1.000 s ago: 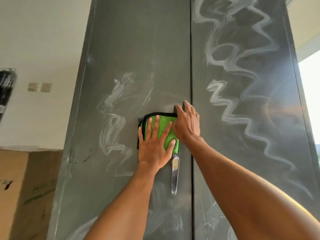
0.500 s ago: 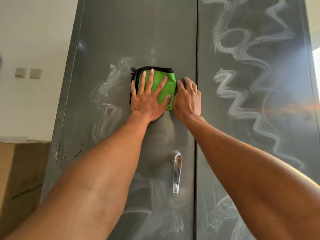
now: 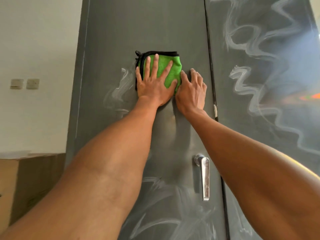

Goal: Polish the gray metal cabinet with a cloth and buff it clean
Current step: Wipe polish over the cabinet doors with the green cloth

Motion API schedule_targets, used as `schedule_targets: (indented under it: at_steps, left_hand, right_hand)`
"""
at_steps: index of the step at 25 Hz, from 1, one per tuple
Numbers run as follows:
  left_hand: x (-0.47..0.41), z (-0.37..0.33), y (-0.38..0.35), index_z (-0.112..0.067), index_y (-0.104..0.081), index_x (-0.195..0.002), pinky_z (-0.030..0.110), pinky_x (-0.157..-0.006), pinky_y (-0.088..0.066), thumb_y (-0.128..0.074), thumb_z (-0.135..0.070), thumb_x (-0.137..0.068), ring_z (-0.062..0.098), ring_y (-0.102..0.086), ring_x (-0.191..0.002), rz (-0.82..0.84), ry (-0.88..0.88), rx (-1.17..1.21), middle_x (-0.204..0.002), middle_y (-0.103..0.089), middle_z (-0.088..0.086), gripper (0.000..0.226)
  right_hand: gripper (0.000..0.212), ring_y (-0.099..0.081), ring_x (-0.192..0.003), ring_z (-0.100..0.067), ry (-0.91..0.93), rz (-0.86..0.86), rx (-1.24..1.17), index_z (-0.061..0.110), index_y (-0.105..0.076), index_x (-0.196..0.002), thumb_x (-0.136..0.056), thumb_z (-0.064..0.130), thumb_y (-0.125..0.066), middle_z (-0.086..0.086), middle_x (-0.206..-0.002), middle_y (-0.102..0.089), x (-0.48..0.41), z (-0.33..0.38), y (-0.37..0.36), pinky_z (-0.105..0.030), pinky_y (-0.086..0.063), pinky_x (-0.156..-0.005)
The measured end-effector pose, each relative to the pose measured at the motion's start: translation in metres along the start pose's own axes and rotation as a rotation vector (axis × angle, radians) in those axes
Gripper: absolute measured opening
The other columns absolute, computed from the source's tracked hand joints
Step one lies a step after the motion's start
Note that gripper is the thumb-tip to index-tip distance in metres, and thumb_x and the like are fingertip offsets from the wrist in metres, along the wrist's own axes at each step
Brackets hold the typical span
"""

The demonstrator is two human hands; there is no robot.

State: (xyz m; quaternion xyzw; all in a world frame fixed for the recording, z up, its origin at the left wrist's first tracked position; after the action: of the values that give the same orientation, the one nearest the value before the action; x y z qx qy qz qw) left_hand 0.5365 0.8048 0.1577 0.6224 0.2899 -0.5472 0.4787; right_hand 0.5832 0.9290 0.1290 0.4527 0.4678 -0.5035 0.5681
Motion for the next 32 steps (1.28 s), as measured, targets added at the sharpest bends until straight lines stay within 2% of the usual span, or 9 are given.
schedule_targets:
  at_steps: [4,7,11,14,16,20,27,32]
  left_hand:
    - [0.061,0.020,-0.011,-0.048,0.002,-0.161,0.062,-0.124,0.004,-0.025,-0.068,-0.100,0.028,0.016,-0.158,-0.018,0.060,0.026,-0.171,0.017,0.003,0.070]
    - [0.116,0.023,-0.024,-0.046,0.005,-0.161,0.062,-0.124,0.002,-0.021,-0.066,-0.100,0.028,0.016,-0.157,-0.005,0.104,0.018,-0.171,0.018,0.004,0.070]
    - [0.199,0.032,-0.042,-0.044,-0.002,-0.162,0.063,-0.124,-0.005,-0.024,-0.066,-0.099,0.028,0.011,-0.158,0.009,0.045,0.005,-0.172,0.011,0.005,0.070]
    - [0.222,0.042,-0.050,-0.046,-0.003,-0.162,0.063,-0.124,-0.005,-0.024,-0.067,-0.099,0.027,0.013,-0.158,0.049,0.030,0.015,-0.172,0.012,0.003,0.070]
    - [0.216,0.040,-0.048,-0.047,-0.002,-0.161,0.063,-0.124,-0.003,-0.023,-0.068,-0.098,0.026,0.015,-0.158,0.060,0.018,0.014,-0.172,0.015,0.002,0.071]
    - [0.146,0.044,-0.031,-0.048,0.004,-0.160,0.062,-0.124,0.004,-0.021,-0.068,-0.099,0.025,0.020,-0.157,0.059,-0.002,-0.028,-0.170,0.022,0.001,0.069]
    - [0.017,0.055,0.005,-0.051,-0.002,-0.160,0.062,-0.124,0.005,-0.027,-0.071,-0.098,0.025,0.016,-0.158,-0.009,0.053,0.010,-0.172,0.015,-0.001,0.070]
    - [-0.005,0.065,0.012,-0.051,0.002,-0.160,0.062,-0.124,0.004,-0.024,-0.073,-0.098,0.026,0.016,-0.157,0.008,-0.010,-0.018,-0.172,0.016,0.000,0.070]
  right_hand:
    - [0.049,-0.023,-0.151,-0.032,0.000,0.051,-0.034,0.016,-0.043,-0.151,-0.104,0.031,-0.044,-0.017,-0.163,-0.028,0.052,0.021,-0.007,-0.045,-0.021,-0.119]
    - [0.049,-0.028,-0.149,-0.035,0.043,0.126,-0.105,0.012,-0.050,-0.146,-0.097,0.021,-0.050,-0.018,-0.160,-0.033,0.078,0.025,-0.010,-0.046,-0.026,-0.120]
    - [0.051,-0.034,-0.145,-0.037,0.037,0.188,-0.155,0.014,-0.054,-0.143,-0.094,0.002,-0.049,-0.017,-0.156,-0.040,0.089,0.019,-0.001,-0.049,-0.036,-0.114]
    - [0.042,-0.029,-0.147,-0.034,0.057,0.246,-0.058,0.018,-0.054,-0.142,-0.101,0.011,-0.048,-0.015,-0.158,-0.035,0.094,0.026,-0.002,-0.047,-0.033,-0.114]
    - [0.038,-0.028,-0.147,-0.034,0.078,0.254,-0.034,0.018,-0.053,-0.141,-0.104,0.017,-0.046,-0.016,-0.158,-0.034,0.094,0.030,-0.001,-0.047,-0.032,-0.113]
    - [0.042,-0.031,-0.144,-0.032,0.086,0.204,-0.029,0.018,-0.053,-0.141,-0.100,0.010,-0.046,-0.013,-0.153,-0.038,0.073,0.026,0.006,-0.043,-0.032,-0.110]
    - [0.042,-0.034,-0.143,-0.032,0.139,0.061,-0.012,0.012,-0.054,-0.140,-0.099,0.018,-0.050,-0.015,-0.153,-0.041,0.032,0.036,0.000,-0.045,-0.032,-0.112]
    - [0.047,-0.023,-0.151,-0.030,0.081,0.063,-0.049,0.012,-0.049,-0.145,-0.099,0.019,-0.047,-0.016,-0.162,-0.029,0.011,0.068,-0.009,-0.043,-0.025,-0.117]
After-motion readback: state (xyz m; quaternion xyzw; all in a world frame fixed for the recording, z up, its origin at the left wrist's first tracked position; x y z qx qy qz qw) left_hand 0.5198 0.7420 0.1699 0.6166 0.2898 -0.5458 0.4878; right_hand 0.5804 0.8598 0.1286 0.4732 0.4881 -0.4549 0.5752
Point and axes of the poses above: each hand's wrist, its own x-axis away from the middle knuckle, its own y-axis out of the back of the hand, z = x × y, the point moved 10 cm from there along -x, towards the middle knuckle
